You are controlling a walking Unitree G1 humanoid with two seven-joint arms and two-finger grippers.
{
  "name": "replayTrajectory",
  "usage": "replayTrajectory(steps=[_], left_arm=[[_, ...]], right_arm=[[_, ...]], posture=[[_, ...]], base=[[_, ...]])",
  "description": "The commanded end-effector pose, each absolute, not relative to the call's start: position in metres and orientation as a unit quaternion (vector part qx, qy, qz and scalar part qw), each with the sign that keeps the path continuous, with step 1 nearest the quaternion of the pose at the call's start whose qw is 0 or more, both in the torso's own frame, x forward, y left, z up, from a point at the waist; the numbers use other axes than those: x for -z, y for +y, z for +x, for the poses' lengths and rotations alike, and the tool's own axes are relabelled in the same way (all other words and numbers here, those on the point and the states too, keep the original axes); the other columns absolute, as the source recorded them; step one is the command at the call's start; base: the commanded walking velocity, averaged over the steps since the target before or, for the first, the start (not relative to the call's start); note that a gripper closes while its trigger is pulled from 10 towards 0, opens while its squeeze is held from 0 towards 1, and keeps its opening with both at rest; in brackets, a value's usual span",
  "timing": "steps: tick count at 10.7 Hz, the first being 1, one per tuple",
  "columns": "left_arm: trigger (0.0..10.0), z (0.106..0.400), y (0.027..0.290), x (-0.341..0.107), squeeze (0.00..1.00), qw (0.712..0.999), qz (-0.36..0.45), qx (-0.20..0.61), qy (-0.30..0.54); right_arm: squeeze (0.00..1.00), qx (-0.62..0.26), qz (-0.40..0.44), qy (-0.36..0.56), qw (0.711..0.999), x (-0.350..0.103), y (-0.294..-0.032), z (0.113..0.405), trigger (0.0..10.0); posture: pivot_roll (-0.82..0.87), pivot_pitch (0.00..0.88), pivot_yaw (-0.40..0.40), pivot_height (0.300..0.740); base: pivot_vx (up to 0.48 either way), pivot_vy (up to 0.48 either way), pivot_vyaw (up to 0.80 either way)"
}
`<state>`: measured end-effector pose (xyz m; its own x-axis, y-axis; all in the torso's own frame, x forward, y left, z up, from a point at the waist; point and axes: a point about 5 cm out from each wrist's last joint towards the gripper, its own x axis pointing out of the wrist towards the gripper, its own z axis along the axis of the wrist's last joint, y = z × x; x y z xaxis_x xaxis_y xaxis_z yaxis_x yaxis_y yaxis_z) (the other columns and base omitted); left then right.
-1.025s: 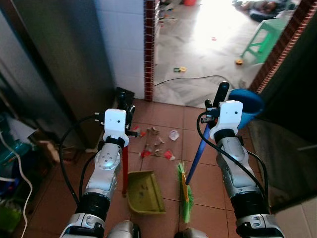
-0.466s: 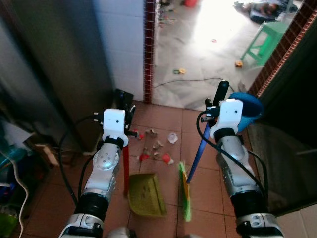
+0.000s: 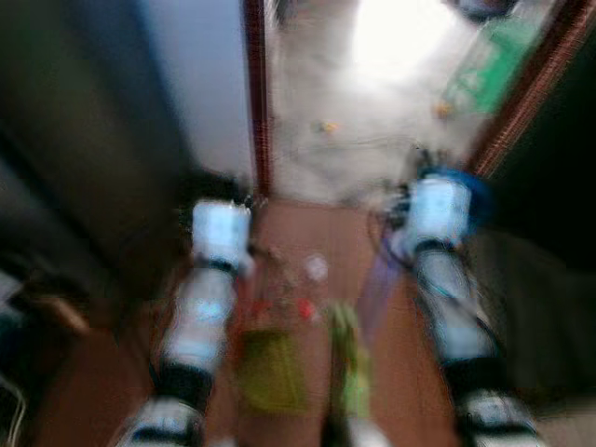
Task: Sweep floor
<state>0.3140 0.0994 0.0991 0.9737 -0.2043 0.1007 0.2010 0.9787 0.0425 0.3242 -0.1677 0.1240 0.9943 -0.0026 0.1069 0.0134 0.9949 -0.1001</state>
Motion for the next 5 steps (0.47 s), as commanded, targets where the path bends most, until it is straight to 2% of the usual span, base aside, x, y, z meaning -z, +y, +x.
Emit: replayTrajectory(steps=[1,5], left_arm=[[10.0,0.3179,0.1060,-0.1159,0.00,0.992,0.011,0.091,-0.091],[10.0,0.3206,0.1075,-0.1229,0.00,0.991,0.010,0.091,-0.098]], right_arm=[[0.00,-0.006,-0.054,-0.092,0.994,-0.1414,-0.1588,0.3288,10.0],[0.00,-0.004,-0.063,-0.097,0.993,-0.1423,-0.1604,0.3288,10.0]], posture=[[0.03,0.037,-0.028,0.740],[0.02,0.035,-0.018,0.740]], base=[[0.420,0.000,0.00],[0.421,0.000,0.00]])
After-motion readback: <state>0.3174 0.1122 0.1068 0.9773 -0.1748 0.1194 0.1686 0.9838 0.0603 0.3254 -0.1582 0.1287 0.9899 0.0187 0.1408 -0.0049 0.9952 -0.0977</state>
